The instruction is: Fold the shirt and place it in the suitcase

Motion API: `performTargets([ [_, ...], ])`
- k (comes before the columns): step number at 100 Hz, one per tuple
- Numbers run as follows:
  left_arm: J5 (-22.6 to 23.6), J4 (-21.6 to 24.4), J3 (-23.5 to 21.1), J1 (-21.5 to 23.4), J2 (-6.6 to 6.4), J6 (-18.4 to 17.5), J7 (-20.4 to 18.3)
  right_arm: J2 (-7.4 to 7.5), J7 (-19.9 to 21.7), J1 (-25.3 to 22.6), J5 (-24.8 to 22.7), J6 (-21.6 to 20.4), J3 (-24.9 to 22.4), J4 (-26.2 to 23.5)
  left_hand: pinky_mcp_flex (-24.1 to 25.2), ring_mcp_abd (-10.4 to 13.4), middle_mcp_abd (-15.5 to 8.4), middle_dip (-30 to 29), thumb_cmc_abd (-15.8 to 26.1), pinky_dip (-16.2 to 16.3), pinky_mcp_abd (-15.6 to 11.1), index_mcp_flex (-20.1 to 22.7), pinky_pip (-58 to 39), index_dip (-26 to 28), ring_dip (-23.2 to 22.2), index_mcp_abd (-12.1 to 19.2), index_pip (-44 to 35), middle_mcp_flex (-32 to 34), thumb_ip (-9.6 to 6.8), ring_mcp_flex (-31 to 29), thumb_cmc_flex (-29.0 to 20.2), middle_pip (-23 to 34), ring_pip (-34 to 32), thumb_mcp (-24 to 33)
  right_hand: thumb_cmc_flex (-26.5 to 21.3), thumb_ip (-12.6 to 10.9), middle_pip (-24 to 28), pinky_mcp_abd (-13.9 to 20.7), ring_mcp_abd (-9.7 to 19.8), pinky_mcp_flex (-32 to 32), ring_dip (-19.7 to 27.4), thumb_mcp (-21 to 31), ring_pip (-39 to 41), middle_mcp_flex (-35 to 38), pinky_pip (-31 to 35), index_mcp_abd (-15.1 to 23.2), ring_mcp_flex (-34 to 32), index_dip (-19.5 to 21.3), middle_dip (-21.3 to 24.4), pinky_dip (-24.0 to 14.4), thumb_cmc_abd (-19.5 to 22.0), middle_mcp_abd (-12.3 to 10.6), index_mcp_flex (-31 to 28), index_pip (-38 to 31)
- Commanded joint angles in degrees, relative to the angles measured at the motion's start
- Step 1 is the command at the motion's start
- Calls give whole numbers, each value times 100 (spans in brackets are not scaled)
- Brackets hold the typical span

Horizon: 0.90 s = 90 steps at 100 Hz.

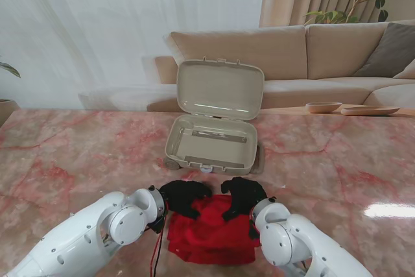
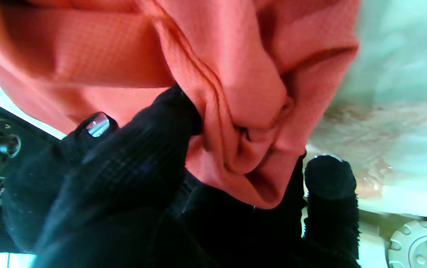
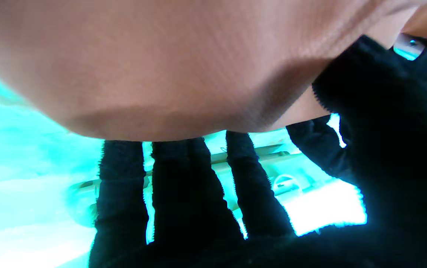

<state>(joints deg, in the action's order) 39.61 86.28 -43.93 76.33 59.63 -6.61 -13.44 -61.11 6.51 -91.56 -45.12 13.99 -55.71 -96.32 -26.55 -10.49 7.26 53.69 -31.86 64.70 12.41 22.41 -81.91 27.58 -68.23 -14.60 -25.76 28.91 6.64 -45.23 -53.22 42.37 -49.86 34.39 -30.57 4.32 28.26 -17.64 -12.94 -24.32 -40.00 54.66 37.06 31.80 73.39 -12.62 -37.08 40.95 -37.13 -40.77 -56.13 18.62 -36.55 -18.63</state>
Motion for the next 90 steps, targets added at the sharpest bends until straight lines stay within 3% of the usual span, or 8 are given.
performTargets([
  [1, -35, -236, 86, 82, 9, 76, -4, 44, 235, -35, 22, 51, 76, 194, -275, 237, -134, 349, -333, 149, -173, -216, -545, 164, -191, -81, -285, 626, 184, -453, -474, 101, -560, 84, -113, 305, 206, 113, -140, -268, -85, 309, 333, 144, 485, -5, -673, 200, -197, -235, -275, 54, -114, -183],
  [40, -474, -476, 133, 88, 167, 222, 378, 58, 320, 170, 71, 29, 273, 378, -1649, 252, -457, 972, -718, -159, -291, 202, -1699, 1578, -463, 527, -2736, 1878, 382, -1477, -1071, 886, -1852, 1263, -434, 199, 1173, 865, 246, -2125, -467, 119, 1482, 1373, 1693, 477, -2017, 1153, -790, -44, -137, -388, -734, -1384],
  [44, -511, -492, 131, 91, 180, 230, 406, 58, 330, 188, 97, 32, 288, 394, -1709, 257, -442, 964, -750, -184, -297, 216, -1733, 1646, -461, 551, -2812, 1908, 363, -1522, -1033, 924, -1884, 1387, -505, 162, 1264, 688, 288, -2849, -424, 95, 1561, 1490, -164, 533, -2156, 1220, -845, 2823, -116, -431, -775, -1565],
  [56, -591, -546, 125, 109, 230, 260, 552, 48, 340, 249, 218, 64, 344, 460, -1804, 283, -428, 978, -786, -212, -290, 246, -1775, 1712, -465, 580, -2894, 1926, 325, -1592, -988, 982, -1926, 1571, -809, 58, 1692, 1056, 488, -3545, -490, 85, 1911, 1826, 1125, 725, -2614, 1463, -1089, 583, -50, -568, -858, -2205],
  [59, -594, -564, 123, 115, 245, 263, 612, 45, 336, 260, 242, 66, 355, 476, -1811, 283, -424, 982, -791, -214, -290, 248, -1777, 1717, -466, 577, -2899, 1930, 321, -1594, -993, 989, -1927, 1583, -864, 42, 1805, 698, 565, -3070, -533, 100, 2056, 1920, -385, 782, -2734, 1499, -1172, 2913, -55, -608, -868, -2419],
  [67, -602, -591, 120, 123, 273, 257, 716, 33, 331, 277, 355, 77, 372, 499, -1831, 290, -436, 986, -796, -222, -282, 249, -1783, 1734, -468, 600, -2917, 1923, 306, -1597, -979, 1000, -1931, 1623, -1219, 301, 2068, 1023, 760, -3794, -652, 70, 2455, 2260, 1374, 966, -3121, 1236, -1397, 1147, -129, -725, -889, -3113],
  [72, -596, -604, 112, 137, 294, 255, 807, 21, 318, 280, 449, 85, 371, 508, -1845, 290, -419, 993, -804, -227, -285, 248, -1786, 1745, -472, 597, -2926, 1923, 294, -1601, -984, 1010, -1935, 1651, -1418, 348, 2133, 626, 873, -3079, -672, 88, 2613, 2466, -531, 1087, -3333, 1014, -1669, 4060, -164, -798, -858, -3567],
  [90, -617, -587, 62, 173, 318, 200, 902, 5, 412, 266, 874, -56, 264, 504, -1956, 379, -432, 1045, -839, -240, -311, 256, -1838, 1820, -518, 640, -2987, 1933, 125, -1659, -881, 1079, -2001, 1904, -1765, 247, 2339, 564, 1090, -3160, -704, 745, 2903, 2943, -357, 1403, -3805, 808, -1797, 4250, -521, -957, -957, -4421],
])
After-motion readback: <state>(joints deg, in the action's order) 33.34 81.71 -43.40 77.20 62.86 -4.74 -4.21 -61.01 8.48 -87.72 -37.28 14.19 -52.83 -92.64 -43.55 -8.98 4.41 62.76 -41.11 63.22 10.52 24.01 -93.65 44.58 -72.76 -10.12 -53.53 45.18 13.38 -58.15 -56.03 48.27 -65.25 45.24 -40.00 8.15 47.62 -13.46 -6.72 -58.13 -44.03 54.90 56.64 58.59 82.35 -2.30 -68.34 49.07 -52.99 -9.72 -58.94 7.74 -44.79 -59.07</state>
